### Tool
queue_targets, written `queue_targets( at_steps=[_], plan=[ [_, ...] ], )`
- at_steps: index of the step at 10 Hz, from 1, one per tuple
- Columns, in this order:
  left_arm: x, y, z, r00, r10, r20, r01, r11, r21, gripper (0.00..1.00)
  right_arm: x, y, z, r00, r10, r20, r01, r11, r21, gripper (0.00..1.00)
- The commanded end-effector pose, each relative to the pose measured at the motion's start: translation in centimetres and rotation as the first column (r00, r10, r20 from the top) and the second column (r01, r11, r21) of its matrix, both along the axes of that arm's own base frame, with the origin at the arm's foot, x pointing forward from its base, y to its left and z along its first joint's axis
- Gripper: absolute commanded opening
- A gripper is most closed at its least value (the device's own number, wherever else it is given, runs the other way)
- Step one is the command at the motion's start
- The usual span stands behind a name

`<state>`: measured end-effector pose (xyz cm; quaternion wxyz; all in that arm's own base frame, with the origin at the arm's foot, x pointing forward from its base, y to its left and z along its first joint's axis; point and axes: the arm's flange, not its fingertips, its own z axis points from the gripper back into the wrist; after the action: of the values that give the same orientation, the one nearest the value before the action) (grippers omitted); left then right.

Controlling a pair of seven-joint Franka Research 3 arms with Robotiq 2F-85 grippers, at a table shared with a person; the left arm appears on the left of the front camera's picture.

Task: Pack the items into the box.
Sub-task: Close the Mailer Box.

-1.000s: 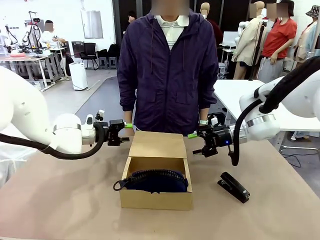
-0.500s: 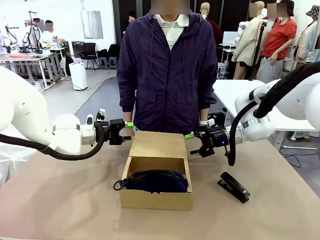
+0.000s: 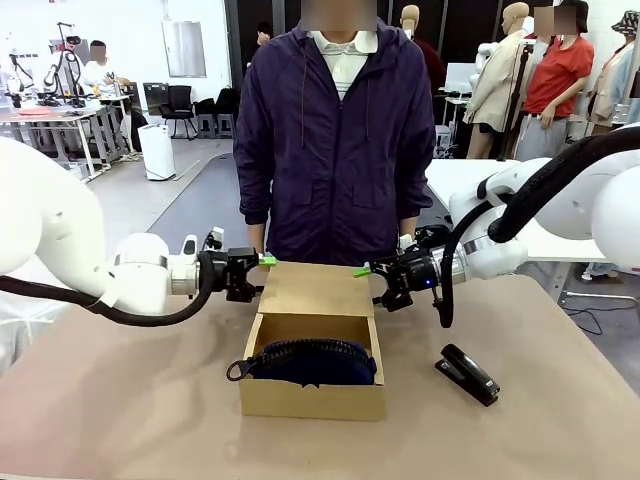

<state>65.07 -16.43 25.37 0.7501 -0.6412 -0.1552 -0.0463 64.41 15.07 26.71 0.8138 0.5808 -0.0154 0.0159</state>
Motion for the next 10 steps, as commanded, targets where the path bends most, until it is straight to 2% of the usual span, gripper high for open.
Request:
queue_targets(
  at_steps=[1, 5, 6, 7, 8, 10],
  plan=[
    [0.9, -0.8, 0.4, 0.987, -0.149, -0.060, 0.148, 0.989, -0.023, 1.00, 1.7, 1.0, -0.2, 0.999, -0.025, -0.022, 0.026, 1.000, 0.013, 1.00],
    [1.2, -2.3, 0.4, 0.986, -0.156, -0.056, 0.156, 0.988, -0.005, 1.00, 1.3, 1.3, -0.1, 0.999, -0.022, -0.026, 0.022, 1.000, 0.021, 1.00],
    [1.1, -2.4, 0.3, 0.984, -0.173, -0.050, 0.173, 0.985, 0.002, 1.00, 1.1, 1.3, -0.2, 0.999, 0.012, -0.029, -0.012, 1.000, 0.014, 1.00],
    [1.0, -2.3, 0.3, 0.984, -0.169, -0.057, 0.169, 0.986, 0.005, 0.81, 1.1, 1.2, -0.1, 0.999, 0.000, -0.046, 0.001, 0.999, 0.036, 0.81],
    [0.6, -2.4, 0.4, 0.974, -0.219, -0.056, 0.218, 0.976, -0.013, 0.65, 1.1, 1.0, -0.1, 1.000, 0.006, -0.022, -0.006, 0.999, 0.031, 0.68],
    [-0.4, -2.3, 0.9, 0.965, -0.260, -0.025, 0.261, 0.964, 0.060, 0.65, 0.6, 0.6, 0.4, 1.000, -0.017, -0.014, 0.018, 0.999, 0.033, 0.68]
  ],
)
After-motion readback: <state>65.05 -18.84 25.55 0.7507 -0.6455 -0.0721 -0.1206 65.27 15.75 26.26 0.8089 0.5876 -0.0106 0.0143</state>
